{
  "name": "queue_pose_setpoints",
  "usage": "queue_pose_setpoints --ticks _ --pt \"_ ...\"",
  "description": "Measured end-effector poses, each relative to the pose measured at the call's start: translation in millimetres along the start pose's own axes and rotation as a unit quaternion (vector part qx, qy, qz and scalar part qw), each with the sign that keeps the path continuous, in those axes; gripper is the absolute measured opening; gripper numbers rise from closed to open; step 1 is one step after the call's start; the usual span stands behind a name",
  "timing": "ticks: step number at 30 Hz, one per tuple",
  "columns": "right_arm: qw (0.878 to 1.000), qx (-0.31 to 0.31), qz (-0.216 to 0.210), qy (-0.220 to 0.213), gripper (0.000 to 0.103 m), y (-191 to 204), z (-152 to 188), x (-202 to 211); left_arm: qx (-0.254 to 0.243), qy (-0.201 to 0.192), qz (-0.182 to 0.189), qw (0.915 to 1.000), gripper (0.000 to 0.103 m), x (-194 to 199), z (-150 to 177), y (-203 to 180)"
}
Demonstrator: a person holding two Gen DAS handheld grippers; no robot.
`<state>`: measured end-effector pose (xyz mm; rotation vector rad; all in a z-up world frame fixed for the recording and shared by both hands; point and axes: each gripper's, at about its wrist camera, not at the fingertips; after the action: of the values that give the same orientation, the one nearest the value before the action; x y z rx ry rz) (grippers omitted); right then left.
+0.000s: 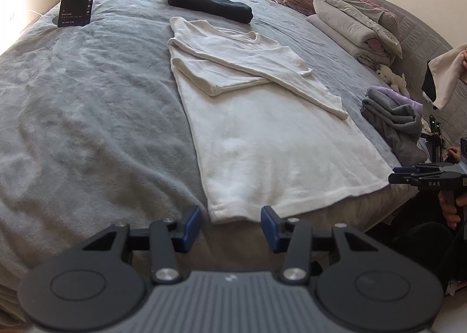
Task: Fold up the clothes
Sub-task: 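Grasp the sweatshirt hem with the right gripper while the left gripper grasps it too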
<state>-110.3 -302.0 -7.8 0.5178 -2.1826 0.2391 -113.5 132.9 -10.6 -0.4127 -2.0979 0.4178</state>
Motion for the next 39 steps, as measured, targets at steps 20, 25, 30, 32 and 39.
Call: queue_pose_setpoints --ticks 20,25,30,32,39 --pt "1.0 0.006 -0.002 0.003 0.053 -1.7 -6.0 -7.4 -0.022 0.001 -0.012 0.9997 0.042 -3.1 -6.7 -8.3" --pt "1.0 0.005 -0.007 0.003 0.053 -3.3 -3.0 -9.3 -0.023 0.007 -0.011 0.9996 0.041 -6.2 -4.3 -5.4" --pt "1.0 0.009 -0.009 0.006 0.053 -1.4 -3.9 -11.6 -0.024 0.01 -0.007 0.9997 0.038 -7.5 -4.4 -5.6" --pt "1.0 0.013 -0.013 0.007 0.053 1.0 -3.6 -12.8 -0.025 0.009 -0.007 0.9996 0.036 -8.0 -3.8 -5.7" --pt "0.999 0.022 -0.023 0.007 0.039 6.5 -1.6 -12.6 -0.021 0.008 -0.004 0.9997 0.025 -7.7 -1.5 -4.3"
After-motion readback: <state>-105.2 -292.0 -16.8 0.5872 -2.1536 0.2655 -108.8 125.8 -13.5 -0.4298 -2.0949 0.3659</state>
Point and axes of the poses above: each gripper's, at about its wrist camera, not at the fingertips, and x roughly against the way its jaws point, y to its left, z to its underside, and after that the axes turned 11 degrees about x, right-handed
